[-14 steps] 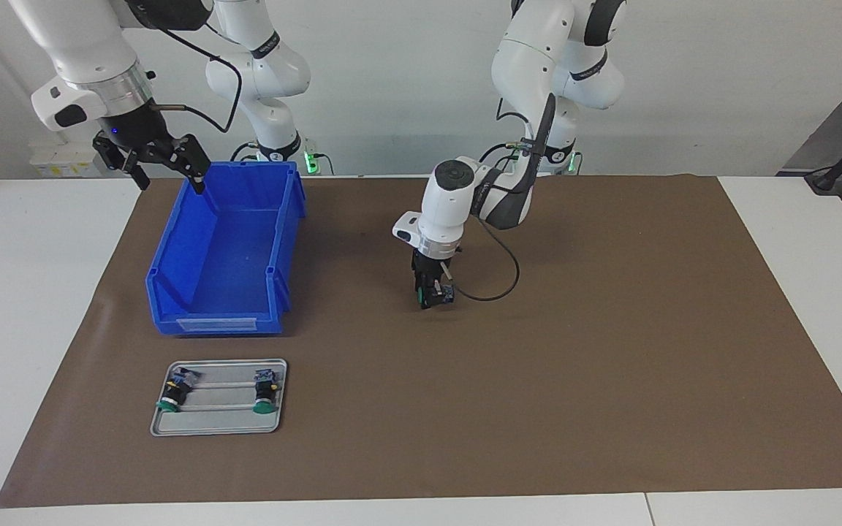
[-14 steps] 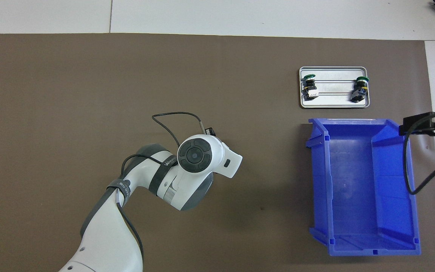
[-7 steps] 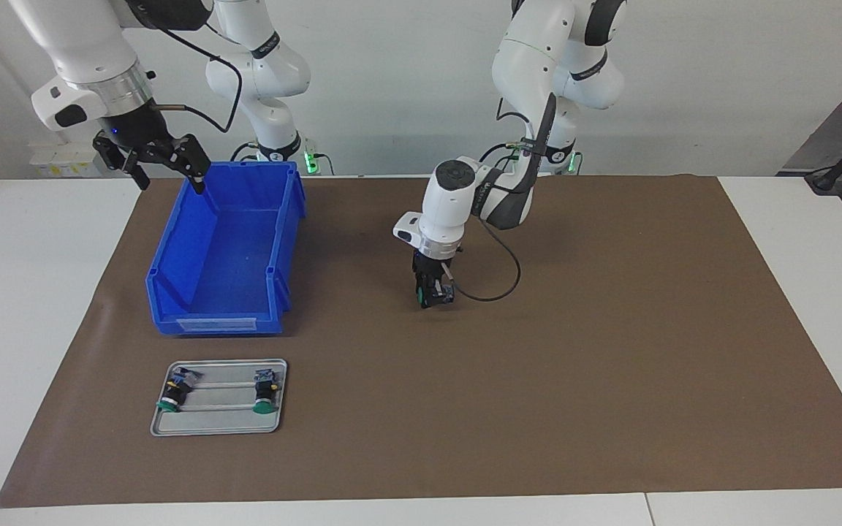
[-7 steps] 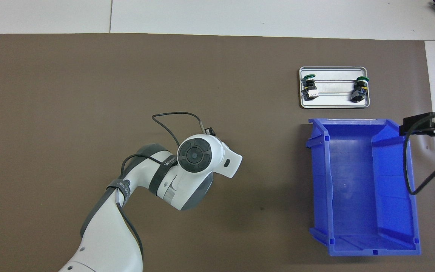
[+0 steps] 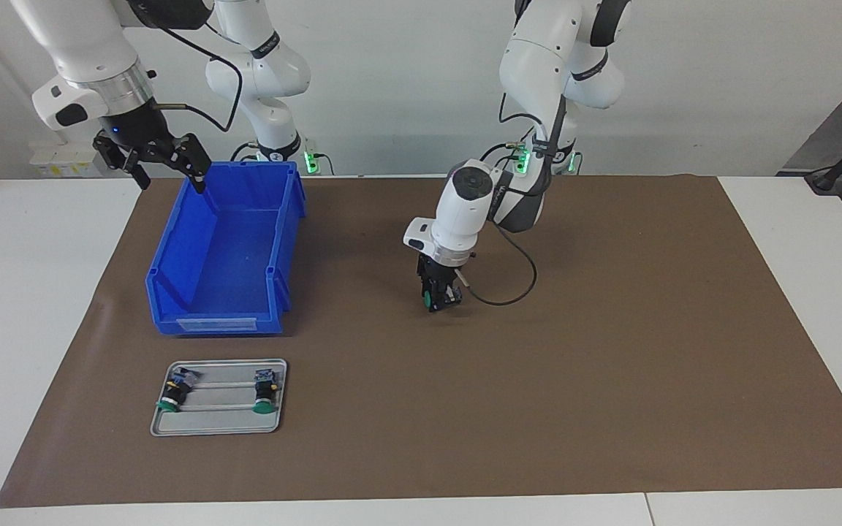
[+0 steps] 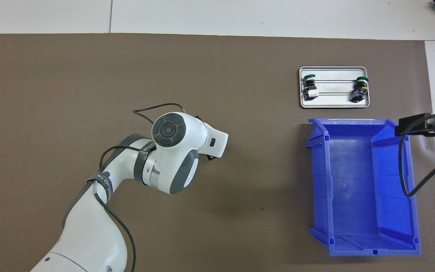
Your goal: Place and press button with both arms
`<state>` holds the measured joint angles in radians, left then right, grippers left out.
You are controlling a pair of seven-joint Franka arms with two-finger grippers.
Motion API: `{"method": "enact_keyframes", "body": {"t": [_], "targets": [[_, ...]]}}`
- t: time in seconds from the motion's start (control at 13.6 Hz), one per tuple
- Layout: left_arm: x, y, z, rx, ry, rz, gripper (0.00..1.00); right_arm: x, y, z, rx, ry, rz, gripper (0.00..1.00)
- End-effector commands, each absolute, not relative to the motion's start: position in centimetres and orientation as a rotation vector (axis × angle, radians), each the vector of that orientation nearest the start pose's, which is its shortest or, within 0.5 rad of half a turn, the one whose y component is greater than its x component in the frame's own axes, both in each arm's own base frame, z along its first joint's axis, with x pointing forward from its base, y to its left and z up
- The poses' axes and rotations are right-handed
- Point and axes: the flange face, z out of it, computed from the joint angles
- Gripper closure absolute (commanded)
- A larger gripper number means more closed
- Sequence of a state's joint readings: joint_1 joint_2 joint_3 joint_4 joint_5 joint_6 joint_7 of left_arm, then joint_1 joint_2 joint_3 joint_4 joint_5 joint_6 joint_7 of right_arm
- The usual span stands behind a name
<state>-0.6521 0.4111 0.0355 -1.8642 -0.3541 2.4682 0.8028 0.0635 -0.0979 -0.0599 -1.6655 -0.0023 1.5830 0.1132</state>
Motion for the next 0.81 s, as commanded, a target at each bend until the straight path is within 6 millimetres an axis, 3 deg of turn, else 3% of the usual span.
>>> {"method": "enact_keyframes", "body": {"t": [0.0,0.37,0.74], "targets": [[54.4,-35.7,34.5,-2.883,1.864,-0.427,1.00,51.7,0.0,63.5,-3.118,0.143,-0.025,0.00],[55.5,-31.7,36.9,-3.049,1.828,-0.634,1.00,51.7,0.0,63.5,-3.118,0.143,-0.025,0.00],[55.2,-26.1,37.0,-3.122,1.924,-0.798,1.00,51.7,0.0,63.5,-3.118,0.143,-0.025,0.00]]}}
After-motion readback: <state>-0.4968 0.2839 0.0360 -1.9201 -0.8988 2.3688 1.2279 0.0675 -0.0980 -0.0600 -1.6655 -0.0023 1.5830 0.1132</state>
